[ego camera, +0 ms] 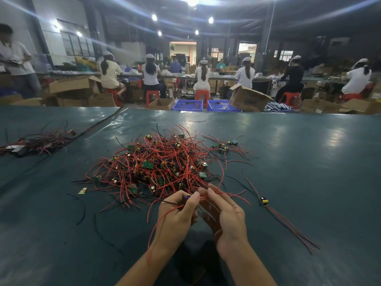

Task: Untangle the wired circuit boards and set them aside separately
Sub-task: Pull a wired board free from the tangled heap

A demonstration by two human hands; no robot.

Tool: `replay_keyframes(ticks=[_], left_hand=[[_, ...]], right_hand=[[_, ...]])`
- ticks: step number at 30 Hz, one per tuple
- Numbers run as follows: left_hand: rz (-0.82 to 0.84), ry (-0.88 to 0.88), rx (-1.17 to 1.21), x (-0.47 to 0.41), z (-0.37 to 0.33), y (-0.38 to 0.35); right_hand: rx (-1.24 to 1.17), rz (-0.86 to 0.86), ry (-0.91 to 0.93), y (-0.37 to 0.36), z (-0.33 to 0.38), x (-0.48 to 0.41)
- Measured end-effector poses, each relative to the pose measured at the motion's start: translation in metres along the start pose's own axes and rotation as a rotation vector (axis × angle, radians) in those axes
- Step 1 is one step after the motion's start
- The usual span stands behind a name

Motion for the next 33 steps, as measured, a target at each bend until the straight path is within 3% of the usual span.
replay_keyframes(ticks=[6, 13, 25, 28, 33], left_hand=[[0.013, 0.011, 0.004, 0.002, 0.001, -0.002], [0.025, 0.012, 0.009, 0.001, 0.001, -0.002], [0.027, 0.030, -0.016, 0.002, 0.000, 0.001], [-0.010, 0.006, -0.026, 0.001, -0.003, 0.004], [-0.103, -0.005, -0.047, -0.008, -0.003, 0.019]], right_hand=[[-0.053, -0.087, 0.012, 0.017, 0.020, -0.011], [-0.212, -0.088, -0.089, 0.022, 0.016, -0.013], [-0.274, -0.084, -0.072, 0.024, 0.018, -0.017], [-0.168, -0.047, -0.079, 0.019, 0.015, -0.015], [0.203, 0.021, -0.059, 0.009, 0.005, -0.005]])
Point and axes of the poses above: each hand's wrist, its own x-axis away from the middle knuckle, its own y-axis out of the back of the hand, z = x × y, the point moved 10 cm from there along -x, towards the middle knuckle, and after that the axes turned 14 degrees about -z, right-handed, at the moved point
